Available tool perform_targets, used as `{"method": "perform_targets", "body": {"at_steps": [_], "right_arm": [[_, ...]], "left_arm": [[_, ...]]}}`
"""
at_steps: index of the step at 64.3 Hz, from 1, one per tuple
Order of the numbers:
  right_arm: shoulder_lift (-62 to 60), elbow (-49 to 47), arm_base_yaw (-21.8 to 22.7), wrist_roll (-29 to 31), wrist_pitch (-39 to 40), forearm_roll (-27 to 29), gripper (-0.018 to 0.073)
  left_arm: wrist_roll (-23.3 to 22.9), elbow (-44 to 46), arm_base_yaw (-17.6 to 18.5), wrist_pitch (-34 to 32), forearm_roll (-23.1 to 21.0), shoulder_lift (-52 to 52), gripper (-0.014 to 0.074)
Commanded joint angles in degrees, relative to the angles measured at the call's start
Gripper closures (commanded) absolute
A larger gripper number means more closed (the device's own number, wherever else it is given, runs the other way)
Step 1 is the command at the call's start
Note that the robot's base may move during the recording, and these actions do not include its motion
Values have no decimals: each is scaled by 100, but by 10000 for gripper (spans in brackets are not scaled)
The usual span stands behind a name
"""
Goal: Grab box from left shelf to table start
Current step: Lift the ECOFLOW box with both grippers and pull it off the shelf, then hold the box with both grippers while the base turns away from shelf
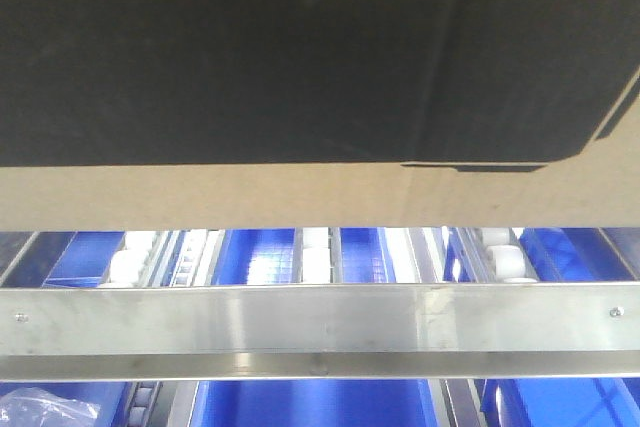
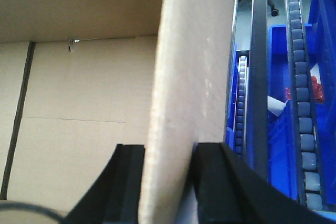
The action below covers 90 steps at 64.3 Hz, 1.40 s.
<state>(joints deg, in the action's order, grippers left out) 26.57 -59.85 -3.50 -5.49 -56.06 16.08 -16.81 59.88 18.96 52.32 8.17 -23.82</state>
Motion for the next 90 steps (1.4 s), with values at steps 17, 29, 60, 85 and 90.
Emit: {"method": "perform_targets", "body": {"at_steps": [17,29,60,85,90], "right_arm": [[43,-185,67,18,848,-1020,503],[43,-185,67,18,848,-1020,503],[43,-185,67,18,848,-1020,503],[43,-185,67,18,848,-1020,503],[43,-185,67,18,848,-1020,503]], "left_arm": [[-129,243,-49,-969,937,50,699],[-129,243,-49,-969,937,50,699],[-129,243,-49,-969,937,50,699],[-129,243,-49,-969,937,50,699],[-129,243,-49,-969,937,50,699]]}}
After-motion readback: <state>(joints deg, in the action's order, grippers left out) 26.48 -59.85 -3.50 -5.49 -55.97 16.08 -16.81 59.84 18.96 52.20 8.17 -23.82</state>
